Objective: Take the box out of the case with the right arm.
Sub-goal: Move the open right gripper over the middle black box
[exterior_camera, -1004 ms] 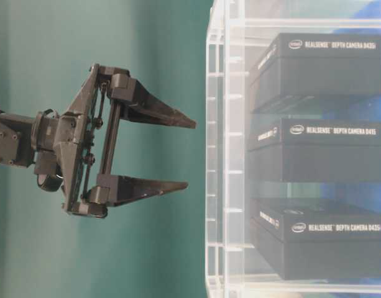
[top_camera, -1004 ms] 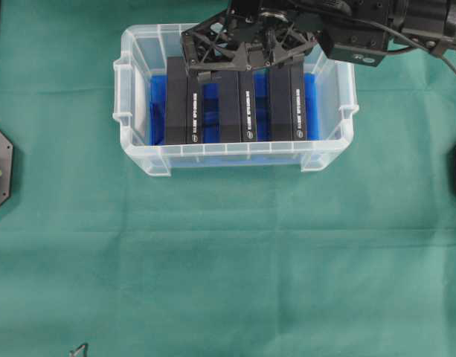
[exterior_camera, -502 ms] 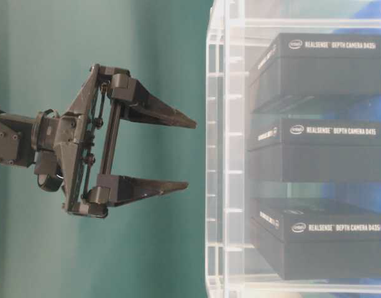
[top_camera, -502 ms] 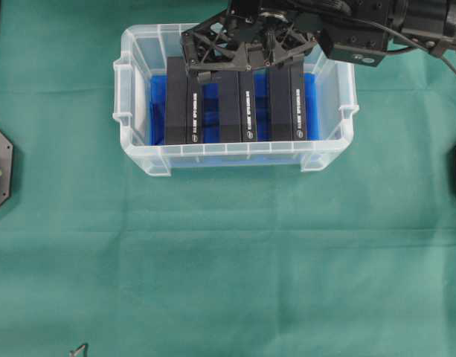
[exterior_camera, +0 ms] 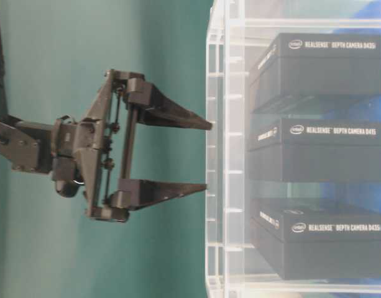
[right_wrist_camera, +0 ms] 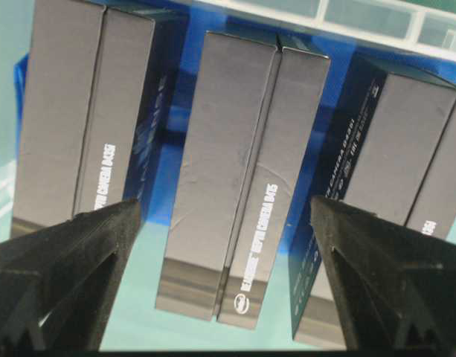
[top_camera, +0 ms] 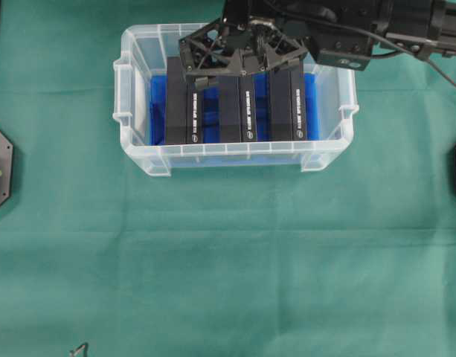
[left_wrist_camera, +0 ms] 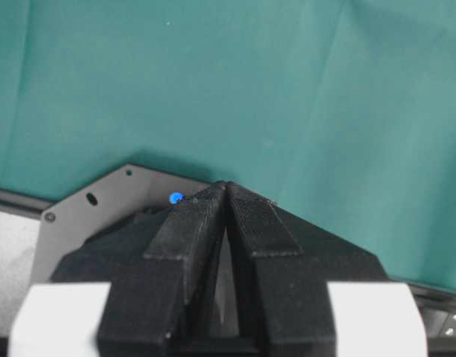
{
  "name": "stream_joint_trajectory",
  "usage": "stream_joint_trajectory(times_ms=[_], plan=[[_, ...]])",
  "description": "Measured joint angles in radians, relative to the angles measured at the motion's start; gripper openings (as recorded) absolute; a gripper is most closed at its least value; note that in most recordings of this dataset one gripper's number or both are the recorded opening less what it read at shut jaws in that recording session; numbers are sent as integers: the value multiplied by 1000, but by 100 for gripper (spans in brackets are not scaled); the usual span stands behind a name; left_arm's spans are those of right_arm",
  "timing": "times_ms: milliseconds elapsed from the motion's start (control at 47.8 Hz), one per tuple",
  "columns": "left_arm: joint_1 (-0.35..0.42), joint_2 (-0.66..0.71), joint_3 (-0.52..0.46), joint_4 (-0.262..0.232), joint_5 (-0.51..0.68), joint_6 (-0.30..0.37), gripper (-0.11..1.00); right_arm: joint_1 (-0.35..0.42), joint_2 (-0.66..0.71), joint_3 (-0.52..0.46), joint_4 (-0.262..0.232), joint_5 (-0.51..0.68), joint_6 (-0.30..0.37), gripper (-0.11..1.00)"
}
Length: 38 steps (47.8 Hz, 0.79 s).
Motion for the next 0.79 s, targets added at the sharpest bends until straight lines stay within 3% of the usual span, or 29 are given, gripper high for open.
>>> stream_joint_trajectory(times_ms=[460,795], plan=[[0,-2,0,0,0,0,3,-2,14,117,-2,-135,6,93],[0,-2,0,0,0,0,3,-8,58,137,2,-184,6,93]])
